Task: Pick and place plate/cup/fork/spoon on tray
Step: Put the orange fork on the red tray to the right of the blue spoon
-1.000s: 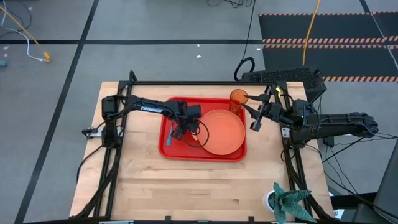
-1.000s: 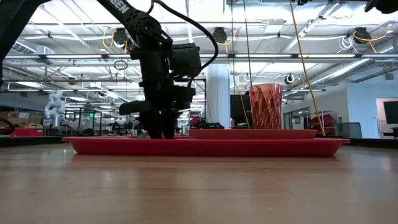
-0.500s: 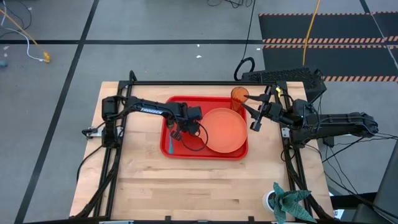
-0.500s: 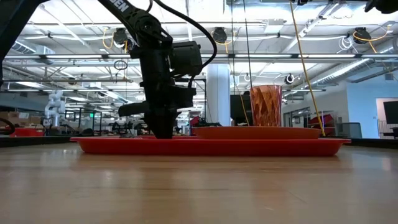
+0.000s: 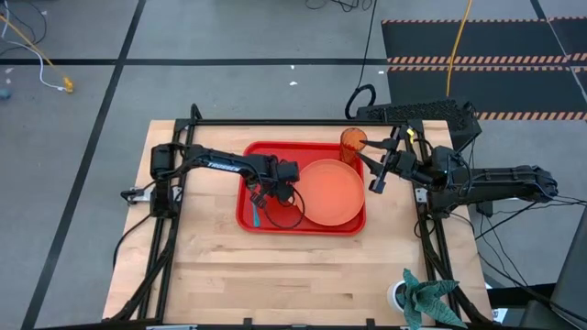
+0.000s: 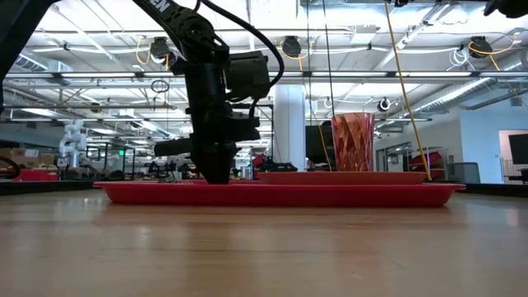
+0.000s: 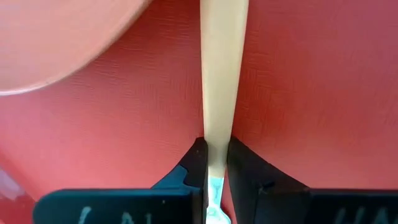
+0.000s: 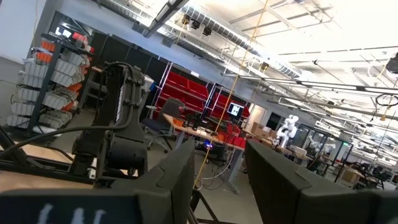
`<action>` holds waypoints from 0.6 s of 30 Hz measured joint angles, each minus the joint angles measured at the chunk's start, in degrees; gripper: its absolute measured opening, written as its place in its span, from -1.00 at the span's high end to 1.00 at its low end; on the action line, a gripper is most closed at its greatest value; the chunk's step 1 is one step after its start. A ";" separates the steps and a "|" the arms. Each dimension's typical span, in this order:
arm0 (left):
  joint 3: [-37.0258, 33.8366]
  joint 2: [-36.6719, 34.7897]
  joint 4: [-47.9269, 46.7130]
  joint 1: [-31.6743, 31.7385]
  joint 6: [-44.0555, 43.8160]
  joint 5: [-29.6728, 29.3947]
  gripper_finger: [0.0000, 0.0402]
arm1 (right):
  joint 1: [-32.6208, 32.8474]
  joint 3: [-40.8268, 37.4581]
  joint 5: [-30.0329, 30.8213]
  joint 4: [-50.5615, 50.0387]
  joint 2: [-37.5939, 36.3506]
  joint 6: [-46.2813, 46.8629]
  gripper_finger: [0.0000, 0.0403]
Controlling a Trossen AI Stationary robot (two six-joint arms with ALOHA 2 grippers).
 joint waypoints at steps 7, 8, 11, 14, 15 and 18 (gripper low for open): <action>0.00 -0.07 -4.86 -0.59 0.64 -0.06 0.82 | 0.00 0.00 0.01 -0.22 0.00 -0.01 0.32; 0.00 -0.07 -4.98 -0.84 1.58 -0.38 0.82 | 0.00 0.00 0.00 -0.24 0.00 0.00 0.32; 0.00 -0.02 -5.66 -2.19 7.02 -3.35 0.82 | 0.00 0.00 0.00 -0.24 0.00 -0.02 0.32; -0.27 -0.31 -6.24 -3.91 12.96 -10.08 0.82 | -0.02 0.00 0.01 -0.24 0.00 -0.02 0.32; -0.31 -0.29 -6.35 -4.37 14.50 -11.85 0.82 | -0.01 0.00 0.00 -0.24 0.00 -0.02 0.32; -0.42 -0.95 -6.15 -5.24 18.00 -15.32 0.82 | -0.02 0.00 0.01 -0.26 0.00 -0.02 0.32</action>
